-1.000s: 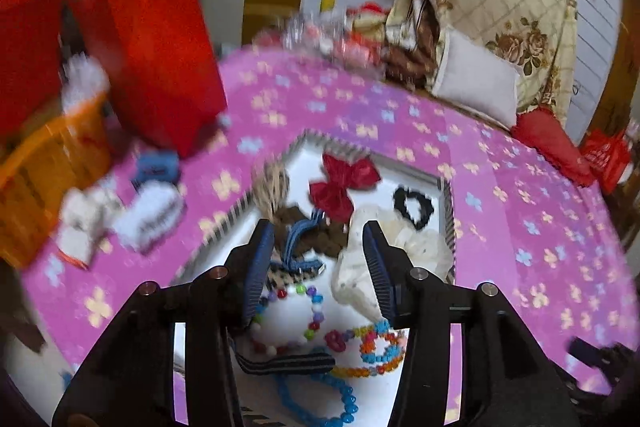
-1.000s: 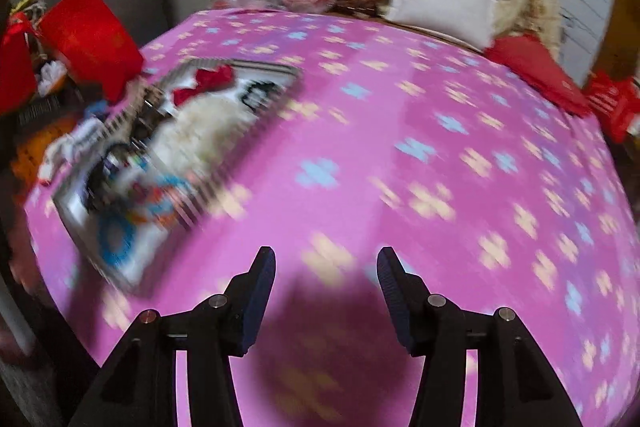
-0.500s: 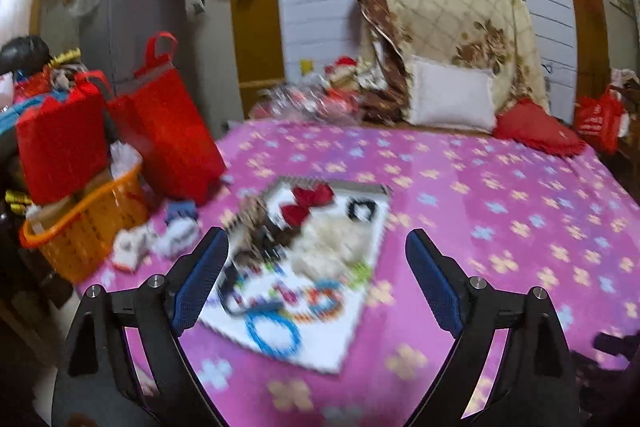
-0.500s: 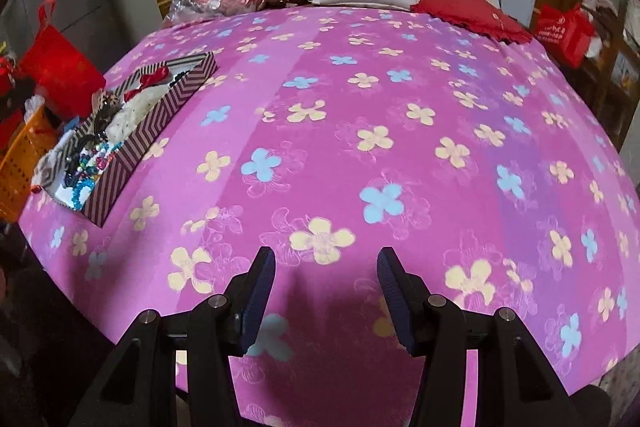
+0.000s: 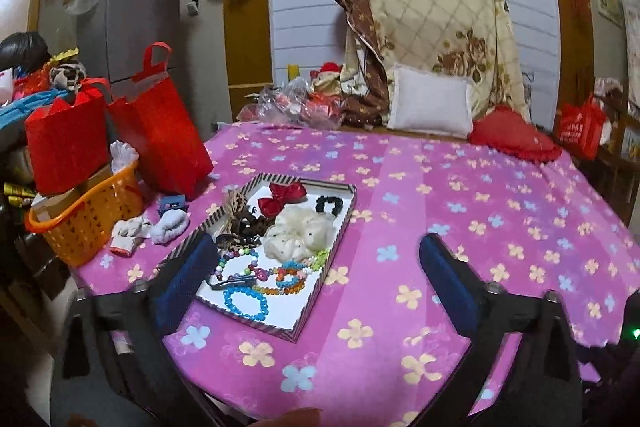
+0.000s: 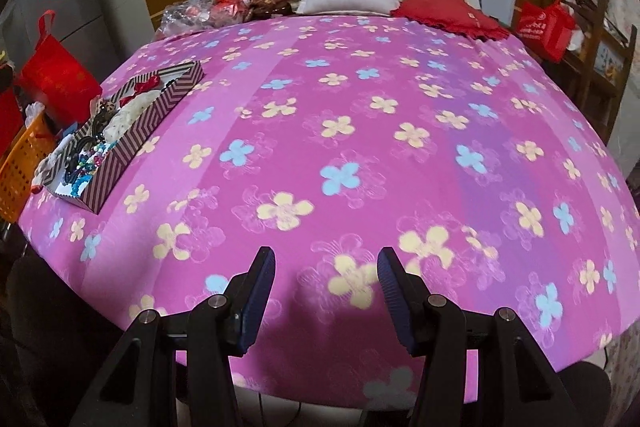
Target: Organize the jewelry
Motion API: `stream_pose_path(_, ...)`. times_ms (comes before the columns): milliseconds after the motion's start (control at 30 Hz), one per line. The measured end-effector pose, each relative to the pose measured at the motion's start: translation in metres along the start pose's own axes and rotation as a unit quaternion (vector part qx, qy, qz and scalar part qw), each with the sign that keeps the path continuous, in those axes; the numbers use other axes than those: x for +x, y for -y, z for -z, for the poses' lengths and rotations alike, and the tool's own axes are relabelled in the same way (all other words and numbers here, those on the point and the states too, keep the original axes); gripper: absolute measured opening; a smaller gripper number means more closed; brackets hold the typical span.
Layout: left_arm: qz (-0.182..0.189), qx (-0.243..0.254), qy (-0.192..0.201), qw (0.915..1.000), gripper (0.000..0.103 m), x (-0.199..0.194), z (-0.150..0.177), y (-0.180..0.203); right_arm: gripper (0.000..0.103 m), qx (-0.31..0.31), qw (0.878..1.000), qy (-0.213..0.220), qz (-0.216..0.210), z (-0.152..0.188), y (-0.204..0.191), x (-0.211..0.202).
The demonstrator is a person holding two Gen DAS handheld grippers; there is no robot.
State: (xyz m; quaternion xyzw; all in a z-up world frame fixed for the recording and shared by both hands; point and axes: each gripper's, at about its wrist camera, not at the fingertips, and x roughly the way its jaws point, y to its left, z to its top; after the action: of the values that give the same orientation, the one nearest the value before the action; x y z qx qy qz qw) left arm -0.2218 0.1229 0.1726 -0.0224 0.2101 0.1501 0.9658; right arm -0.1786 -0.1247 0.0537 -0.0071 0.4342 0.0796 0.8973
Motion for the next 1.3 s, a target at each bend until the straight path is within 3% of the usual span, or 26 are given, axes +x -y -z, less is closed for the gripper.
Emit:
stream_pose_path(333,0.010,0.007,-0.002,0.9999,0.103,-0.006,0.006,0.008,0.051,-0.005,0.999,0.023,0.042,0.012,0.009,-0.023)
stream_pose_path(600,0.051,0.013,0.011,0.9985,0.103,-0.018,0.006,0.019,0.051,0.011,0.998,0.026,0.047,0.018,0.020,-0.031)
stream_pose_path(833,0.054,0.003,0.026,0.9982,0.103,-0.027,0.004,0.014,0.051,0.007,0.999,0.022,0.044,0.018,0.014,-0.028)
stream_pose_path(1300,-0.001,0.009,-0.068,0.9976,0.103,-0.010,0.030,-0.013,0.051,-0.032,0.999,0.017,0.020,0.019,-0.027,-0.023)
